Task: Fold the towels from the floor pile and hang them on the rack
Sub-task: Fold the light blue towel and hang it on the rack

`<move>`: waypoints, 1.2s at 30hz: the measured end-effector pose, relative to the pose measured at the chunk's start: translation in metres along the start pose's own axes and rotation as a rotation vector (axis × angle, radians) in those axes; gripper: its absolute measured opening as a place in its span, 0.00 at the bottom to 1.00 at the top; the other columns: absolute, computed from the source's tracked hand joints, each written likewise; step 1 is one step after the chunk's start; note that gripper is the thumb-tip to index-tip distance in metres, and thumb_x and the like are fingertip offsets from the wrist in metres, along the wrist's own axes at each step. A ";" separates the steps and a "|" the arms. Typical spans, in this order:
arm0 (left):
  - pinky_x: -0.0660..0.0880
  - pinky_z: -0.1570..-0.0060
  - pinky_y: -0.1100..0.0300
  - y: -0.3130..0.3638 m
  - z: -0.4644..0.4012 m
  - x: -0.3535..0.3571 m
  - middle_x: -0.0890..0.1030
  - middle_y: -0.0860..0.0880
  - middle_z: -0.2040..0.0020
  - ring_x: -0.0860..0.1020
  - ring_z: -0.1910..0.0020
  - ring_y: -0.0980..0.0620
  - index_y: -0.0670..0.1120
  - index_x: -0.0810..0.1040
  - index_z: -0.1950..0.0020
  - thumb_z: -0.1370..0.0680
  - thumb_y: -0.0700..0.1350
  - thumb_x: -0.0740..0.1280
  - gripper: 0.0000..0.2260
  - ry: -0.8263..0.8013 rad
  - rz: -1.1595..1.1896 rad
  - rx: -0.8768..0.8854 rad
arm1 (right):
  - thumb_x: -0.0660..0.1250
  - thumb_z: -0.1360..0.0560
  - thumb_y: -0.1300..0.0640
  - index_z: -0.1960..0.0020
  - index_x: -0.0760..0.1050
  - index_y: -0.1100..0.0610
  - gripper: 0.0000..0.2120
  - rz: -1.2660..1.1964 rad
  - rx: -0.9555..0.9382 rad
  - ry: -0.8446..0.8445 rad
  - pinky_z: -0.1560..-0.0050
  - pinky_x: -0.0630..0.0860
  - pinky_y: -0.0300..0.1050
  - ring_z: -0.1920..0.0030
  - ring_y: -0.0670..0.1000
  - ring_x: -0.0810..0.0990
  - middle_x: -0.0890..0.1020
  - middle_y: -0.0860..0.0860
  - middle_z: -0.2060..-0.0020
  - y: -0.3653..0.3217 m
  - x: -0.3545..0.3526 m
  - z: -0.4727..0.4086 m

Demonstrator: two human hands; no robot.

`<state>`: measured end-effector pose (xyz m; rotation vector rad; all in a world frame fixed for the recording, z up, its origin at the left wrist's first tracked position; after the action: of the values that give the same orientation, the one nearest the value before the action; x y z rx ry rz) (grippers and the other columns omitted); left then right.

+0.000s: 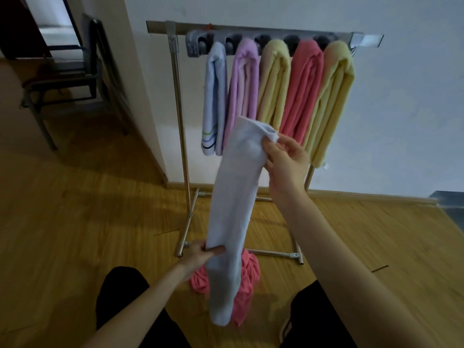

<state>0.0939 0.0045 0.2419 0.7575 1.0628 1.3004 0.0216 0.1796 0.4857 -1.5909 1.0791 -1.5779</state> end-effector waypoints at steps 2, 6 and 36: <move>0.78 0.56 0.57 0.003 -0.005 -0.007 0.83 0.48 0.59 0.82 0.57 0.50 0.45 0.81 0.56 0.29 0.49 0.74 0.09 0.054 -0.102 -0.028 | 0.68 0.27 0.67 0.47 0.75 0.64 0.09 0.024 0.046 0.206 0.61 0.78 0.41 0.60 0.50 0.79 0.78 0.51 0.66 0.014 -0.023 -0.017; 0.75 0.62 0.63 0.033 -0.001 -0.016 0.82 0.50 0.61 0.80 0.59 0.52 0.45 0.80 0.54 0.26 0.47 0.71 0.07 -0.003 -0.105 0.036 | 0.62 0.29 0.69 0.46 0.67 0.61 0.12 0.248 0.158 0.328 0.57 0.75 0.49 0.56 0.54 0.75 0.74 0.57 0.54 0.065 -0.072 -0.037; 0.69 0.69 0.71 0.208 0.037 -0.034 0.78 0.57 0.70 0.76 0.71 0.61 0.53 0.81 0.68 0.25 0.41 0.69 0.13 -0.574 -0.521 0.263 | 0.68 0.26 0.60 0.48 0.76 0.69 0.12 0.445 0.432 -1.087 0.57 0.77 0.42 0.56 0.53 0.79 0.80 0.58 0.56 0.088 -0.025 0.001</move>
<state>0.0511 0.0081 0.4520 0.9023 0.8795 0.4586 0.0147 0.1610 0.3965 -1.4298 0.3857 -0.4311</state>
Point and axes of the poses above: each hand's wrist, its own z-axis away from the middle knuckle, its own x-axis out of the palm, y = z × x, the point moved 5 cm from there along -z, towards the middle knuckle
